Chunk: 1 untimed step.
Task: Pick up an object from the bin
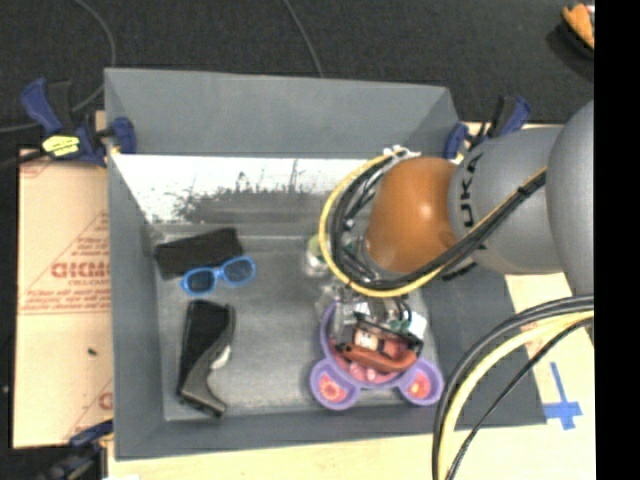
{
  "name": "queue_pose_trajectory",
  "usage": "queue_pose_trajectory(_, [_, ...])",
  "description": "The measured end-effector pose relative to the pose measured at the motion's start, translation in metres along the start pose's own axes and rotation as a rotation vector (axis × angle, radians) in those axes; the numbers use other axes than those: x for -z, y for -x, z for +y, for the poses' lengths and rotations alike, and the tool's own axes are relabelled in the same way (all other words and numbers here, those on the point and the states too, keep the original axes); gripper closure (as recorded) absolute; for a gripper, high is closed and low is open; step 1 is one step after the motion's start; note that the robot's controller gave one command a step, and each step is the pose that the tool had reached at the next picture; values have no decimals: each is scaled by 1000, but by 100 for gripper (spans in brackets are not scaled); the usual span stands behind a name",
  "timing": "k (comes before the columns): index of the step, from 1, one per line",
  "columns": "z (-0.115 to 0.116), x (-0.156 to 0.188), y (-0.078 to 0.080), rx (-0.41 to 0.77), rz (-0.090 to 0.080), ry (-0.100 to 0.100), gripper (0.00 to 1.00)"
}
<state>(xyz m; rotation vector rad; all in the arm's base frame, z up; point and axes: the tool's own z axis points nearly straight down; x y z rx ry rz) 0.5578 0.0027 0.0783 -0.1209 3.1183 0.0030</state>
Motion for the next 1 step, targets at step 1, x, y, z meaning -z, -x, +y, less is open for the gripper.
queue_pose_trajectory(1, [0,8,1,-1,-1,0,100])
